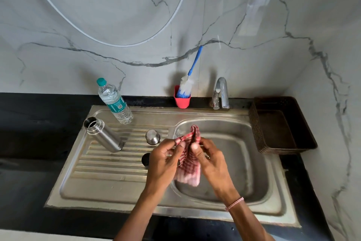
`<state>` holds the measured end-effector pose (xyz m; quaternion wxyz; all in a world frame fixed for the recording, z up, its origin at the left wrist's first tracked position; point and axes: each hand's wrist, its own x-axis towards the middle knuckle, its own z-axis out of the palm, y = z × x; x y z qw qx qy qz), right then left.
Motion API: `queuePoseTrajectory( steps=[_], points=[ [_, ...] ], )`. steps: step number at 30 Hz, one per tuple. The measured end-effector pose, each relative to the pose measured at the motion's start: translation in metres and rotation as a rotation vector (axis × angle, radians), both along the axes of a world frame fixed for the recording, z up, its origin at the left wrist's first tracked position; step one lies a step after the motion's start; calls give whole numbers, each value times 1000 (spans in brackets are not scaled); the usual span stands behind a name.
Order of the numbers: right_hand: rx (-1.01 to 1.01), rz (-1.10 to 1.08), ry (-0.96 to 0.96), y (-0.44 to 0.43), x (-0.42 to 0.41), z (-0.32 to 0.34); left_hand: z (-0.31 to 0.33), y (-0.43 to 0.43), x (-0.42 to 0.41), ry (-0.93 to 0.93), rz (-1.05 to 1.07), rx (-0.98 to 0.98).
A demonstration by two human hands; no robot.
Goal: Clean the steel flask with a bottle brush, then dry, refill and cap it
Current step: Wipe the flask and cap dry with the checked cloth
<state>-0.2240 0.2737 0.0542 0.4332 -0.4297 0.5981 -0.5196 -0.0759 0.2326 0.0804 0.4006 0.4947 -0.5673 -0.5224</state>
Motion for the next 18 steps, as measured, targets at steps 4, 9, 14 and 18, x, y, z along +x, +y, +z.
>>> queuePoseTrajectory(
  steps=[4,9,14,18],
  points=[
    [-20,5,109,1,3,5,4,4,-2,-40,1,-56],
    [25,-15,-103,2,-20,20,10,2,11,-57,48,13],
    [-18,111,-195,-5,-31,50,22,-10,7,-78,25,-27],
    [68,240,-349,-12,-34,52,24,-24,1,-83,129,53]
  ],
)
